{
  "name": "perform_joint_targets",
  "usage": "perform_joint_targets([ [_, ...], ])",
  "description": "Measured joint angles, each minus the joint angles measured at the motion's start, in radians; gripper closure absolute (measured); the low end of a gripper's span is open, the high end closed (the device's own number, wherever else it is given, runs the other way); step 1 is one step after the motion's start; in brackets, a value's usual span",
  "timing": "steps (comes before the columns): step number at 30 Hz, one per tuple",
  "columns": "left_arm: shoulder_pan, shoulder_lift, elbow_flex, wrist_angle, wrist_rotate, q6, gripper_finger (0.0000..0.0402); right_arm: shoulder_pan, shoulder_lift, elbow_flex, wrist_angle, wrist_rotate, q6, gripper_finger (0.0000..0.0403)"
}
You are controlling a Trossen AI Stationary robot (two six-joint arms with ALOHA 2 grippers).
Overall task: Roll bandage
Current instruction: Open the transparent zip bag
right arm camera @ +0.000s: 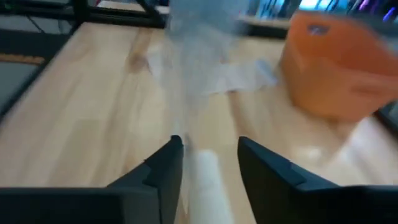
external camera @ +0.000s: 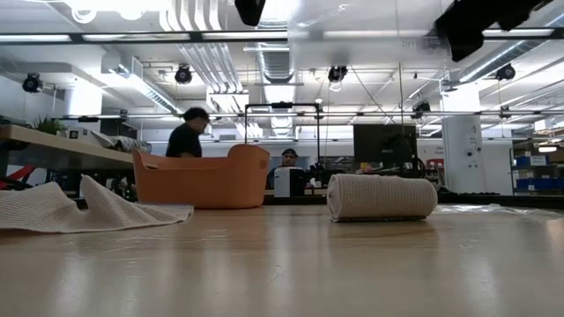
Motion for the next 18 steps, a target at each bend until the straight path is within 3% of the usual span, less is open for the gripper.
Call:
perform_joint_targets([
  [5, -0.002, 0.001, 0.0, -0.004, -0.002, 0.073, 0.0401, 0.0, -0.065, 0.059, -0.129, -0.102, 0.067, 0.0229],
  [11, -0.016, 0.003, -0.003, -0.014, -0.037, 0.131, 0.0401, 0.0, -0.12, 0.129, -0.135, -0.1, 0.063, 0.0233],
  [18, -0.031, 0.003, -0.003, -0.014, -0.061, 0.18, 0.0401, -0.001, -0.132, 0.161, -0.073, -0.016, 0.012, 0.0263],
])
